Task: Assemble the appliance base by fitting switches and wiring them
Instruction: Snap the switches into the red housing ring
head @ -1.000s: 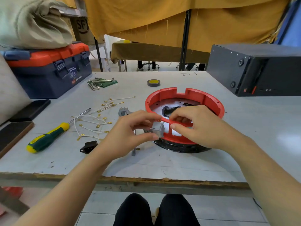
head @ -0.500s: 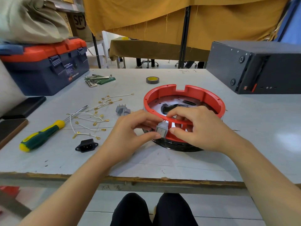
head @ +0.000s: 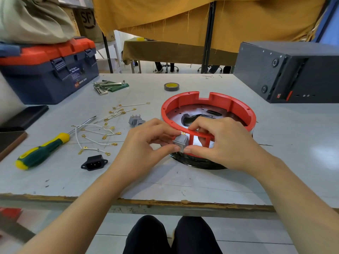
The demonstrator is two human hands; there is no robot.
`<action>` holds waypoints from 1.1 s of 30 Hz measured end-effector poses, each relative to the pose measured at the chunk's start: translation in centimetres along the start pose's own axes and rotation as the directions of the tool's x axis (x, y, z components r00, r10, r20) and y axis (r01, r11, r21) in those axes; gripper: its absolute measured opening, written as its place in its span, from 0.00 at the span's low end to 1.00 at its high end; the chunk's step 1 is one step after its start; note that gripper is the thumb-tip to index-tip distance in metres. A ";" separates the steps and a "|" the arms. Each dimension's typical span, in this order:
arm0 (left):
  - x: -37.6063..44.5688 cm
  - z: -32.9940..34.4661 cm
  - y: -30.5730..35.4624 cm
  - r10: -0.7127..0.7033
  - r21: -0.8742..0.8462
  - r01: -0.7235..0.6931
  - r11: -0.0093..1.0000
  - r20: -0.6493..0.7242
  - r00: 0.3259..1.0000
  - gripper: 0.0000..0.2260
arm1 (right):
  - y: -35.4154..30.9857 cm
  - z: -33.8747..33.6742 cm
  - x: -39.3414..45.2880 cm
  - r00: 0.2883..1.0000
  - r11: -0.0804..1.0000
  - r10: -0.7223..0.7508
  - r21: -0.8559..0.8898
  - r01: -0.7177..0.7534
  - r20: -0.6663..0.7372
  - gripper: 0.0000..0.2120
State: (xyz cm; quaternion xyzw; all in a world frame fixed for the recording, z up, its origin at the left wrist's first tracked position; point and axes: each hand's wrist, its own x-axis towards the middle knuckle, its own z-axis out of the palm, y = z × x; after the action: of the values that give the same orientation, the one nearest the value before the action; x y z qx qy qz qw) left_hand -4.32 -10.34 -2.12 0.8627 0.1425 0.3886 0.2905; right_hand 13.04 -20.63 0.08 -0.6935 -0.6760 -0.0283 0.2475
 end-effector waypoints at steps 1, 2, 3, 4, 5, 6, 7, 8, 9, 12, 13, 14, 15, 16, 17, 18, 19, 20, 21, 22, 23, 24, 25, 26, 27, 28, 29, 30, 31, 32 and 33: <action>0.0 0.0 0.1 0.006 0.019 -0.006 1.000 -0.001 1.000 0.11 | 0.0 0.0 0.0 1.000 1.000 0.000 0.000 0.000 -0.005 0.19; 0.1 0.0 0.1 0.018 0.042 -0.018 0.999 -0.001 1.000 0.11 | 0.0 0.1 0.0 1.000 1.000 0.000 0.000 0.000 -0.009 0.18; 0.2 0.0 0.1 0.036 0.072 -0.036 0.997 0.002 0.999 0.10 | 0.0 0.1 0.0 1.000 1.000 0.000 -0.003 0.000 -0.013 0.17; 0.3 0.0 0.1 0.058 0.111 -0.059 0.992 0.008 0.998 0.09 | 0.0 0.1 0.0 1.000 1.000 0.000 -0.008 0.000 -0.016 0.17; 0.5 -0.1 0.1 0.074 0.150 -0.076 0.986 0.016 0.997 0.09 | 0.0 0.1 0.1 1.000 1.000 -0.002 -0.013 0.002 -0.017 0.17; 0.7 -0.1 0.1 0.078 0.177 -0.082 0.981 0.025 0.997 0.09 | 0.0 0.1 0.1 1.000 1.000 -0.004 -0.014 0.004 -0.018 0.17; 0.9 -0.2 0.0 0.075 0.193 -0.081 0.978 0.036 0.997 0.09 | 0.0 0.1 0.0 1.000 1.000 -0.007 -0.015 0.007 -0.021 0.16; 1.1 -0.4 -0.1 0.071 0.200 -0.080 0.977 0.050 0.996 0.09 | 0.0 0.1 0.0 1.000 1.000 -0.010 -0.017 0.010 -0.024 0.15; 1.3 -0.5 -0.3 0.064 0.201 -0.077 0.976 0.072 0.995 0.10 | 0.0 0.0 0.0 1.000 1.000 -0.010 -0.021 0.010 -0.025 0.14; 2.0 -1.1 -0.7 -0.011 0.177 -0.020 0.984 0.169 0.986 0.18 | -0.2 -0.1 0.1 1.000 1.000 -0.005 -0.031 0.005 -0.013 0.15; 2.2 -1.2 -0.7 -0.045 0.171 0.010 0.985 0.202 0.978 0.20 | -0.2 -0.2 0.1 1.000 1.000 -0.002 -0.028 0.002 -0.005 0.15; 2.4 -1.2 -0.8 -0.067 0.168 0.028 0.985 0.229 0.971 0.21 | -0.2 -0.3 0.1 1.000 1.000 0.001 -0.022 -0.001 0.006 0.15; 2.6 -1.1 -0.9 -0.073 0.167 0.033 0.985 0.244 0.967 0.21 | -0.2 -0.5 0.1 1.000 1.000 0.002 -0.017 -0.002 0.015 0.15; 2.7 -1.0 -0.9 -0.069 0.164 0.029 0.986 0.247 0.966 0.20 | -0.1 -0.6 0.1 1.000 1.000 0.002 -0.016 -0.002 0.022 0.15; 2.8 -0.9 -0.9 -0.062 0.160 0.022 0.987 0.248 0.967 0.19 | 0.0 -0.7 0.1 1.000 1.000 0.003 -0.023 -0.002 0.028 0.15; 2.8 -0.9 -0.8 -0.056 0.155 0.017 0.988 0.250 0.967 0.19 | 0.0 -0.7 0.1 0.999 0.999 0.004 -0.037 -0.002 0.033 0.16; 2.9 -0.8 -0.8 -0.049 0.151 0.010 0.988 0.252 0.966 0.19 | 0.1 -0.8 0.1 0.999 0.998 0.003 -0.057 -0.001 0.034 0.17; 3.0 -0.7 -0.8 -0.041 0.147 0.003 0.989 0.255 0.966 0.19 | 0.1 -0.8 0.2 0.999 0.997 0.001 -0.080 0.001 0.032 0.19; 3.0 -0.6 -0.8 -0.034 0.143 -0.003 0.990 0.255 0.966 0.19 | 0.1 -0.8 0.3 0.999 0.996 0.001 -0.095 0.002 0.033 0.21; 3.1 -0.6 -0.8 -0.030 0.138 -0.005 0.990 0.254 0.967 0.19 | 0.1 -0.8 0.4 0.999 0.996 0.006 -0.088 -0.002 0.040 0.22; 3.1 -0.5 -0.7 -0.030 0.134 -0.004 0.991 0.251 0.967 0.20 | 0.2 -0.9 0.5 0.999 0.999 0.017 -0.053 -0.014 0.051 0.22; 3.1 -0.4 -0.8 -0.033 0.132 0.000 0.991 0.249 0.968 0.20 | 0.3 -0.9 0.5 0.997 0.999 0.032 0.000 -0.032 0.064 0.21; 3.1 -0.3 -0.8 -0.034 0.133 0.001 0.991 0.247 0.968 0.20 | 0.5 -0.9 0.5 0.996 0.998 0.043 0.049 -0.047 0.076 0.20; 3.2 -0.2 -0.8 -0.033 0.135 0.000 0.991 0.244 0.969 0.19 | 0.6 -0.9 0.6 0.995 0.995 0.048 0.081 -0.054 0.084 0.18; 3.2 -0.2 -0.9 -0.033 0.137 0.000 0.991 0.242 0.970 0.18 | 0.8 -0.9 0.6 0.995 0.994 0.046 0.097 -0.055 0.089 0.17; 3.3 -0.1 -0.9 -0.035 0.137 0.002 0.991 0.239 0.971 0.18 | 0.8 -0.9 0.6 0.995 0.993 0.043 0.104 -0.052 0.093 0.16; 3.3 -0.1 -0.9 -0.037 0.135 0.005 0.991 0.236 0.971 0.17 | 0.9 -0.9 0.6 0.995 0.993 0.039 0.110 -0.049 0.095 0.16; 3.4 0.0 -0.9 -0.037 0.129 0.006 0.992 0.234 0.972 0.17 | 0.9 -0.9 0.7 0.995 0.992 0.035 0.116 -0.046 0.096 0.16; 3.4 0.0 -0.8 -0.033 0.123 0.004 0.992 0.233 0.972 0.16 | 0.9 -0.9 0.7 0.995 0.992 0.033 0.119 -0.044 0.096 0.16; 3.5 0.0 -0.8 -0.030 0.121 0.001 0.993 0.233 0.972 0.15 | 0.9 -0.9 0.7 0.995 0.992 0.031 0.119 -0.043 0.096 0.16; 3.5 0.0 -0.8 -0.028 0.124 -0.001 0.992 0.234 0.972 0.14 | 0.9 -0.8 0.7 0.995 0.993 0.030 0.115 -0.041 0.096 0.16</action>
State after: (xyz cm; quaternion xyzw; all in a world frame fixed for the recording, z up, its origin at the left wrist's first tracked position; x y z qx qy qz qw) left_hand -2.00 -8.08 -0.56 0.9179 0.1366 0.2722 0.2544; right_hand 14.23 -20.27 0.80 -0.6902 -0.6751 0.0485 0.2560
